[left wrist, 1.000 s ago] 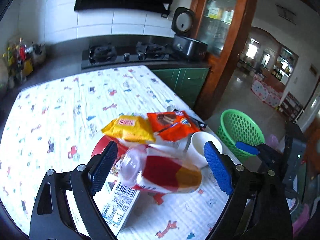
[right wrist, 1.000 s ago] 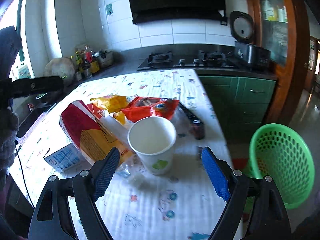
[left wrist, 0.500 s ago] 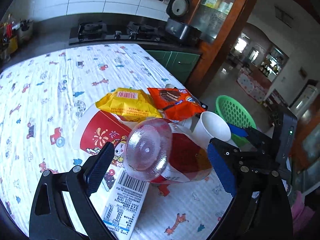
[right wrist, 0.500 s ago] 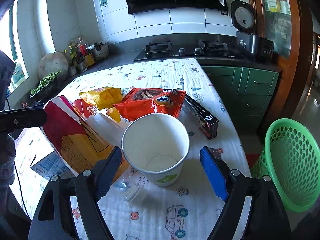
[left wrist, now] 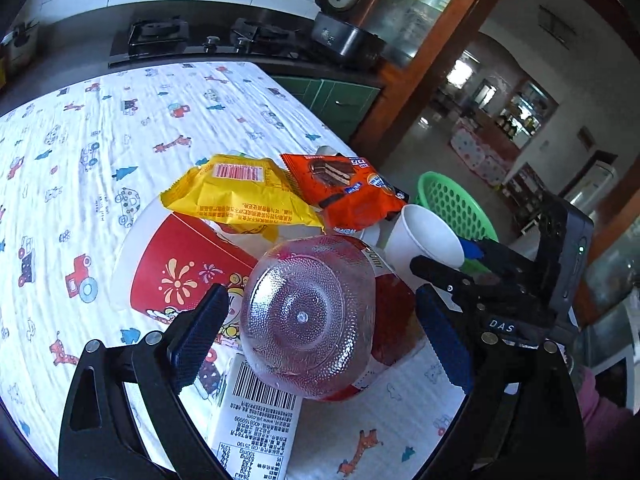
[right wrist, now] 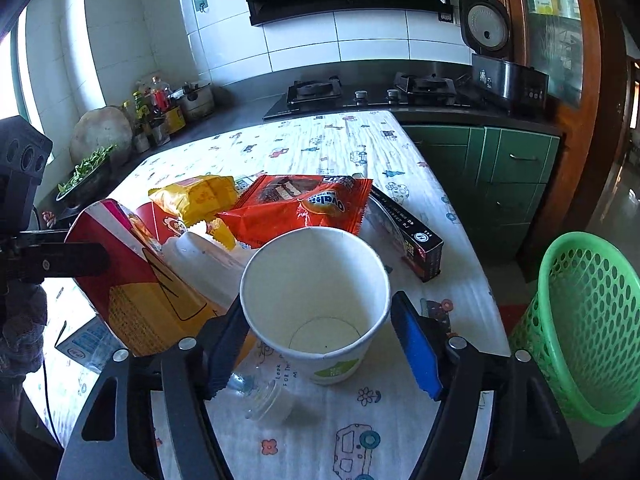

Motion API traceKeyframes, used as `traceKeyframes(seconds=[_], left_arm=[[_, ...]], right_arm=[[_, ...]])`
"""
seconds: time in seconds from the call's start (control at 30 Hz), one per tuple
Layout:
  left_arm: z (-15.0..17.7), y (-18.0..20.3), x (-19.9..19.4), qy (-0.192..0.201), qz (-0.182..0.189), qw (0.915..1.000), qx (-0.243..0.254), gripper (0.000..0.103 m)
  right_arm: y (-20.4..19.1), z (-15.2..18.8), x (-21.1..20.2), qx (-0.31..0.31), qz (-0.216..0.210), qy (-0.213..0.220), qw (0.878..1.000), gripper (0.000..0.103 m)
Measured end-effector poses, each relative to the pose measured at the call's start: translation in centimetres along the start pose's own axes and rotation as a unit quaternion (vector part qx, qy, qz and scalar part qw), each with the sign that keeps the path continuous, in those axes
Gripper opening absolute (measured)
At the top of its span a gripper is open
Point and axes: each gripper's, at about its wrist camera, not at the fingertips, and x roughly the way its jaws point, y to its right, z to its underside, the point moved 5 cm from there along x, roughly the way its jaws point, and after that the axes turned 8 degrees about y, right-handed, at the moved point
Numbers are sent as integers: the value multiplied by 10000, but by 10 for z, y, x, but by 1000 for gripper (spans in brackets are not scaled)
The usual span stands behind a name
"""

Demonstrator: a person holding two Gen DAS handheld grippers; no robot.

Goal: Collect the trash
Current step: 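Grasp the juice bottle with the left gripper while the right gripper grasps the white paper cup, then carry the paper cup and juice bottle to the green basket and release both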

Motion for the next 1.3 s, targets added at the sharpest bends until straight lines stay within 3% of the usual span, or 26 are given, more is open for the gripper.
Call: traceKeyframes(seconds=[0.27,0.57,0.97,1.3], left_arm=[[0,1,7,-147,226,9996,111,93],[6,6,3,-107,303,9992,239,84],[12,22,-20,221,-76,9987,445,79],[2,63,-47,572,-203,9944,861,76]], right_arm=[[-2,0,2,-35,2,2,10000,61],[-6,0,-2,-146,66,103,9998,59],[-3,-1,-26,-134,148,282,9994,58],[20,-1,-63,-21,400,483,9980,58]])
